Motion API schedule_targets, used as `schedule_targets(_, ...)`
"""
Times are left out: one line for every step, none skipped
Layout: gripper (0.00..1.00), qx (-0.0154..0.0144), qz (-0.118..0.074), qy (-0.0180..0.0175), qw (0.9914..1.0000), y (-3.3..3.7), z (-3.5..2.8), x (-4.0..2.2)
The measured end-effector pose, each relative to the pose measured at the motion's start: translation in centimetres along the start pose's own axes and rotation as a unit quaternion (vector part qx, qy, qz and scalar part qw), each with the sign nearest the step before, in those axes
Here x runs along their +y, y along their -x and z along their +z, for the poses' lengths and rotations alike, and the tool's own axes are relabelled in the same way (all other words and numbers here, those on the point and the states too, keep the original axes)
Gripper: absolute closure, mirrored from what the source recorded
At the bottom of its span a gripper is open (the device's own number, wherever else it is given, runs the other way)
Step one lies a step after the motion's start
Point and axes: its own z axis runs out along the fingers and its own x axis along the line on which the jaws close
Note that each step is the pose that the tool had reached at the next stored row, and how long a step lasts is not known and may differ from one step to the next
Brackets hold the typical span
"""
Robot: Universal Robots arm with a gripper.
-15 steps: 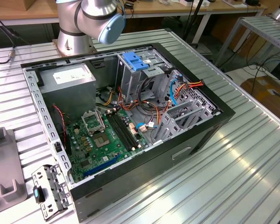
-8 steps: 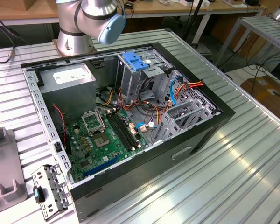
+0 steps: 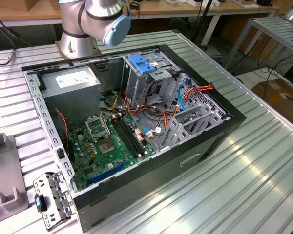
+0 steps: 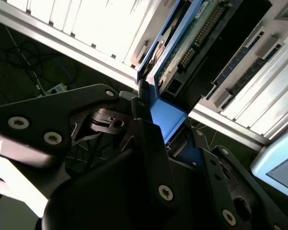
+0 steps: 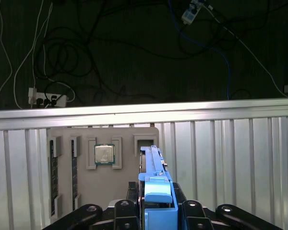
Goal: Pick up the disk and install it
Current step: 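Pick up the disk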
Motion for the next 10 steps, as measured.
schedule_targets(0.63,0.0,0.0,0.0002,1.0,0.0,-0.07,0.0)
schedule_targets(0.63,0.0,0.0,0.0003,1.0,0.01,-0.13,-0.01)
schedule_targets(0.63,0.0001,0.0,0.0004,1.0,0.01,-0.18,-0.01)
schedule_targets(0.63,0.0001,0.0,0.0005,1.0,0.01,-0.23,-0.01)
schedule_targets(0.63,0.0001,0.0,0.0006,1.0,0.01,-0.29,-0.01)
schedule_targets(0.63,0.0001,0.0,0.0008,1.0,0.01,-0.35,-0.02)
schedule_targets(0.63,0.0001,0.0,0.001,1.0,0.01,-0.42,-0.01)
schedule_targets(0.63,0.0001,0.0,0.0011,1.0,0.02,-0.47,-0.02)
schedule_targets(0.63,0.0001,0.0,0.0013,1.0,0.02,-0.55,-0.02)
schedule_targets(0.63,0.0001,0.0,0.0014,1.0,0.02,-0.61,-0.02)
